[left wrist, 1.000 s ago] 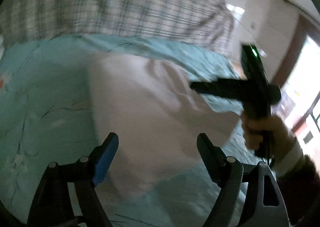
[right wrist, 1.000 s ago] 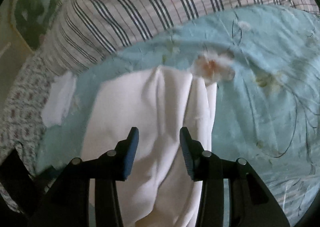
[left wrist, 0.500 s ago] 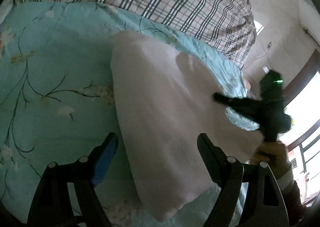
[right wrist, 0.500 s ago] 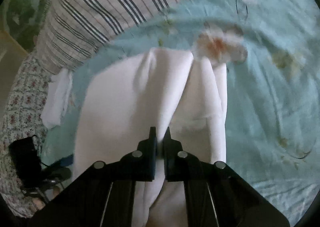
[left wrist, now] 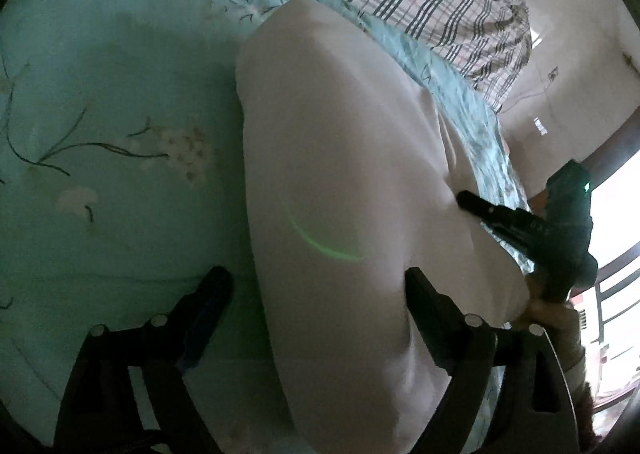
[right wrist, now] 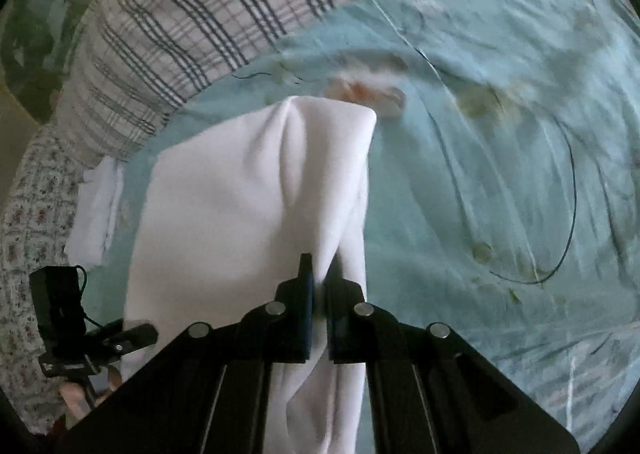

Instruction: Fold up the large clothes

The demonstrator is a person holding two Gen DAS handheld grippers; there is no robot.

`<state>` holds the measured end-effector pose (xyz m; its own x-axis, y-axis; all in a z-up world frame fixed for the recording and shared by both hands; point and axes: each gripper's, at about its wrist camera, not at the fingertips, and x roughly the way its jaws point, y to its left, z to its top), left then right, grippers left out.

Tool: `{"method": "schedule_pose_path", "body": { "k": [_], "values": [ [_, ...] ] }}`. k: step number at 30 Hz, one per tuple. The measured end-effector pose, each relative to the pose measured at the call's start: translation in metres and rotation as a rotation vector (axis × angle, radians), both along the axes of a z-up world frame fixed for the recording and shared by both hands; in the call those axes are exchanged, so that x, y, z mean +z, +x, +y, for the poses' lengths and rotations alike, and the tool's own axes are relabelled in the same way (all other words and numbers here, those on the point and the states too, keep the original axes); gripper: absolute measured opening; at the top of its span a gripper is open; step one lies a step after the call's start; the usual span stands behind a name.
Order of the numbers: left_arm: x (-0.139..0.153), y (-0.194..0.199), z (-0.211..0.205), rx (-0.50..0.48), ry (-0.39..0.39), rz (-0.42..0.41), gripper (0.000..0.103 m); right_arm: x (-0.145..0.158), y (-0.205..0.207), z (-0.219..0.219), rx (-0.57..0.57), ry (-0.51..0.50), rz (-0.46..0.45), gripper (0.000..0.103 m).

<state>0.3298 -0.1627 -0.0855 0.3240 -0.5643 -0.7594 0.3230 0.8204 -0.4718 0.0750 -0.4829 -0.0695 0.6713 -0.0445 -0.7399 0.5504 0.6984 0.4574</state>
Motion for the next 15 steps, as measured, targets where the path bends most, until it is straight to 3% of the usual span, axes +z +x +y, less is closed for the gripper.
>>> {"method": "schedule_pose_path", "body": {
  "k": [5,11,13,14,15],
  "values": [
    [0.002,0.002,-0.012,-0.024,0.037,-0.024,0.09,0.008,-0.011,-0.002,-0.066,-0.029,-0.033,0.003],
    [-0.001,0.007,-0.023,-0.014,0.043,-0.022,0.093,0.004,0.001,0.0,-0.029,-0.076,0.045,0.005],
    [0.0,0.006,-0.024,-0.013,0.045,-0.024,0.093,0.014,-0.005,0.002,-0.042,-0.074,0.03,0.01],
    [0.0,0.006,-0.024,-0.014,0.044,-0.023,0.093,0.018,-0.009,0.004,-0.051,-0.071,0.019,0.02],
    [-0.001,0.006,-0.025,-0.014,0.042,-0.021,0.093,0.023,-0.013,0.005,-0.052,-0.066,0.001,0.037]
  ]
}}
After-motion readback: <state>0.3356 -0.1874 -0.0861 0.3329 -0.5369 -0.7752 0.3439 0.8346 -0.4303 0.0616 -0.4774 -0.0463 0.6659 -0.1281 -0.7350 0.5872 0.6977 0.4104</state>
